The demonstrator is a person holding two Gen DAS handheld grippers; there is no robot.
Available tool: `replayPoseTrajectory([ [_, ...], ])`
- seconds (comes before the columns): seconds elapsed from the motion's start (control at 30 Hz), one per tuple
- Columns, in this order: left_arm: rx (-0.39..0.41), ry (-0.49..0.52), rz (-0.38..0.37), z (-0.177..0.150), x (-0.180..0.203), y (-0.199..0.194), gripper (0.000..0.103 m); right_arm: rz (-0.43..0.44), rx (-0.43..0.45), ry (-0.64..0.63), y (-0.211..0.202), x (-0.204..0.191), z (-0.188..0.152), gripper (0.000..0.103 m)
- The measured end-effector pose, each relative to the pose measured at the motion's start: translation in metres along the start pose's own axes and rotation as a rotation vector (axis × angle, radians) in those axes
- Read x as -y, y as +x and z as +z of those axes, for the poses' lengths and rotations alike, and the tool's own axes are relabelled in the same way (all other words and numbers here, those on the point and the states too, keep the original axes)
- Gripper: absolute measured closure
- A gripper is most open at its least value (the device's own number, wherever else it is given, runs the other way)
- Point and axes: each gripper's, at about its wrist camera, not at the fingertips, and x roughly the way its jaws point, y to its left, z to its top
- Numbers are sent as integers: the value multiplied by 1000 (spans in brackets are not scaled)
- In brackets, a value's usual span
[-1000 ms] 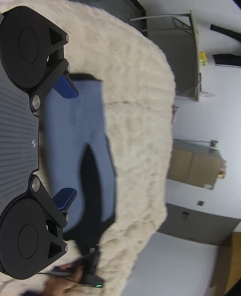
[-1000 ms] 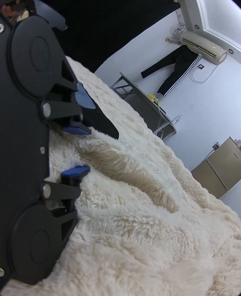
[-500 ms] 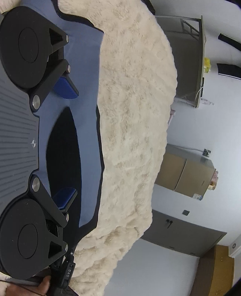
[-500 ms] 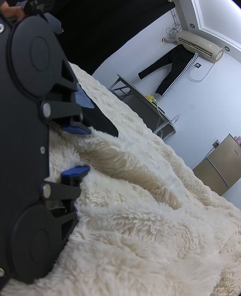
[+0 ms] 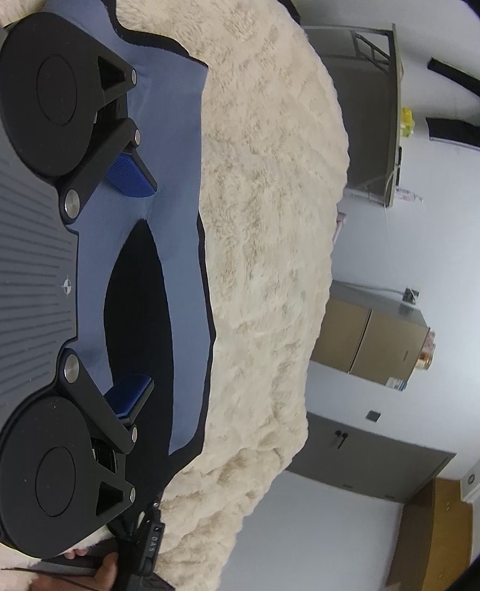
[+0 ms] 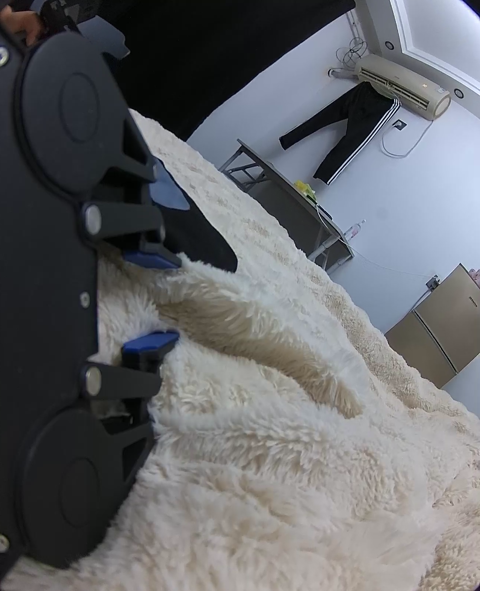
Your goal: Fold clothes
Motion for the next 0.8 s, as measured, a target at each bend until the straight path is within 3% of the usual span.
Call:
replayPoseTrajectory([
  [0.8, -7, 25, 8, -2, 1, 4, 2, 9, 1, 7, 2, 2, -1, 66],
])
